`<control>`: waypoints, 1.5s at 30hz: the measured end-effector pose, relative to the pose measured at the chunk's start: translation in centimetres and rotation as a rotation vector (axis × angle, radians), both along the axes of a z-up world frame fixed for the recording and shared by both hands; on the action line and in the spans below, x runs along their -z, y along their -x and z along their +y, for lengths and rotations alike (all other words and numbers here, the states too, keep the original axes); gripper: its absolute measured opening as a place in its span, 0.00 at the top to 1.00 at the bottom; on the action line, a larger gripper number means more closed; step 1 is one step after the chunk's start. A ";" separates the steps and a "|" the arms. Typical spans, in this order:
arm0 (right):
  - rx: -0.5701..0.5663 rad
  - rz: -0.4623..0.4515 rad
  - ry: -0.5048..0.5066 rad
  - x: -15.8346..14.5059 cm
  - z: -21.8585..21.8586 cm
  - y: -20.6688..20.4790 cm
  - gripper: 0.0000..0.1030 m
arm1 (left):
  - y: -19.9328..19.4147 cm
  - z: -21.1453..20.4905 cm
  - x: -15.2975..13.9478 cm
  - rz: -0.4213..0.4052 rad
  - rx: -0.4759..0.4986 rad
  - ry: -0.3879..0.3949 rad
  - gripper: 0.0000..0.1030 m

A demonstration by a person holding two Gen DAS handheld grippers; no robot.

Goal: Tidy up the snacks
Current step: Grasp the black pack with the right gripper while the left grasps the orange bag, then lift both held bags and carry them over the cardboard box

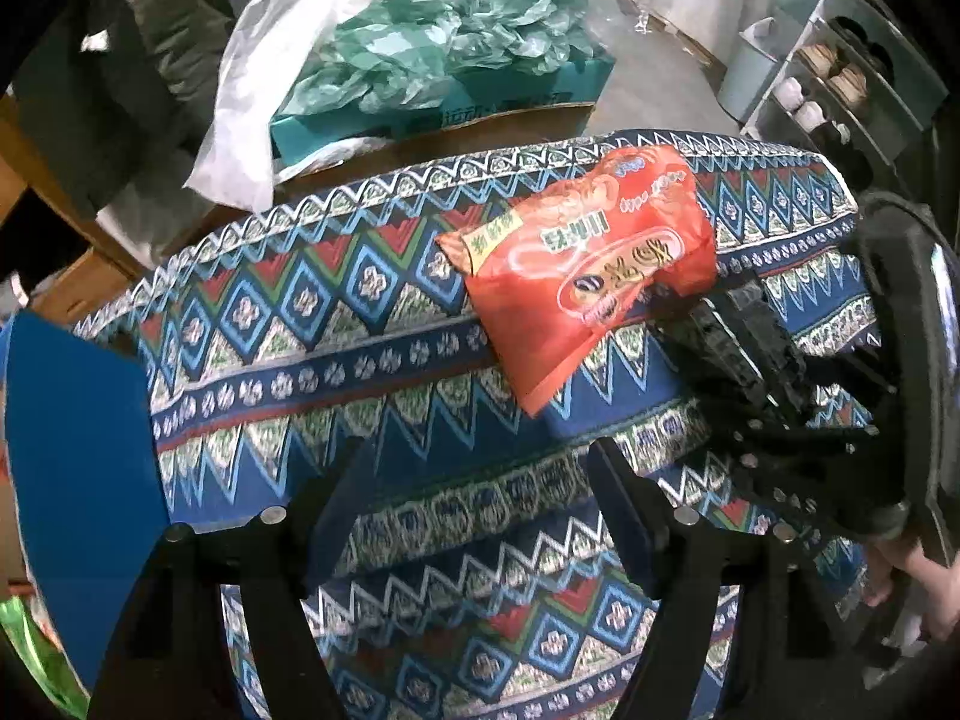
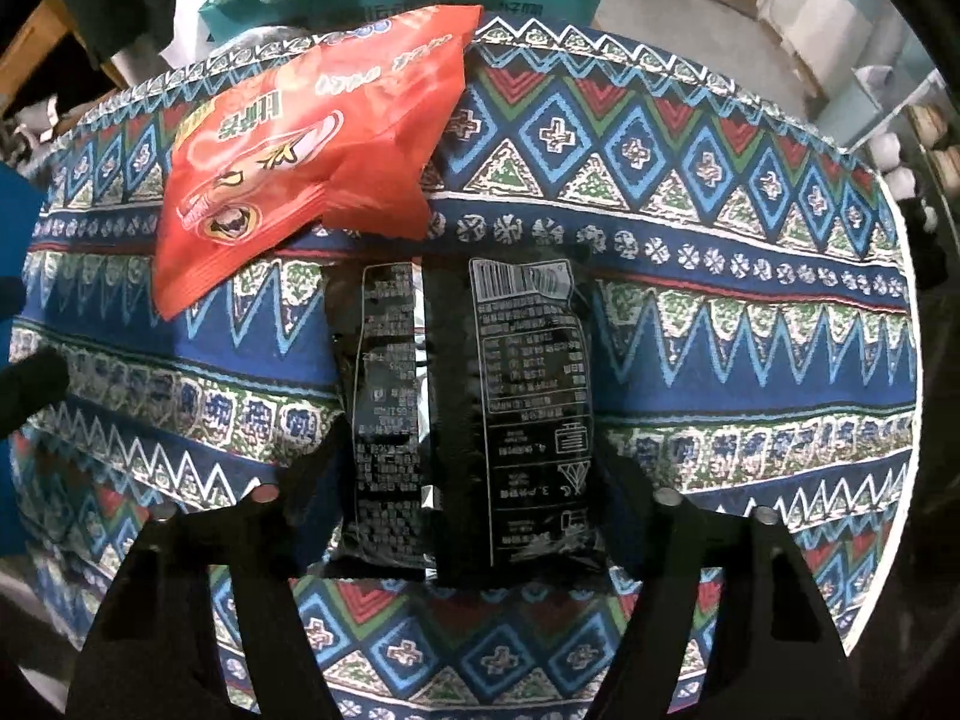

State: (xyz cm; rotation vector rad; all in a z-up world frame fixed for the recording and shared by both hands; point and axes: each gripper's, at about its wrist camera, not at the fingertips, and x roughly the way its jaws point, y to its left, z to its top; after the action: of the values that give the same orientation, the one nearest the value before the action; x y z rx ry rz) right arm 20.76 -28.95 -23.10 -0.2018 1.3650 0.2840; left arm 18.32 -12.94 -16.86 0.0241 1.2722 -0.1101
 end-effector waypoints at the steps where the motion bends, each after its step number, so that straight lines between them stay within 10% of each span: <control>1: 0.001 0.001 -0.004 0.0 0.1 0.0 0.35 | -0.5 0.0 0.1 0.004 0.001 0.005 0.27; 9: 0.102 0.017 -0.053 -1.3 -4.2 0.1 0.36 | -4.4 -0.8 -0.5 -0.041 0.055 0.086 0.17; 27: 0.217 0.019 -0.149 -3.6 -8.9 -0.5 0.35 | -7.4 -9.5 3.4 -0.060 0.486 -0.213 0.17; 40: 0.212 0.020 -0.136 -3.6 -8.2 0.1 0.35 | -8.9 -8.6 4.0 -0.121 0.419 -0.190 0.16; 45: 0.205 0.016 -0.136 -3.7 -7.9 0.0 0.35 | -8.4 -8.6 3.6 -0.147 0.438 -0.199 0.31</control>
State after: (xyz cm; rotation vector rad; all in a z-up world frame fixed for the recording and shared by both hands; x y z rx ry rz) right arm 20.73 -36.86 -19.43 0.0533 1.3652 0.2060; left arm 26.74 -21.50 -20.51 0.4755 1.1098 -0.3518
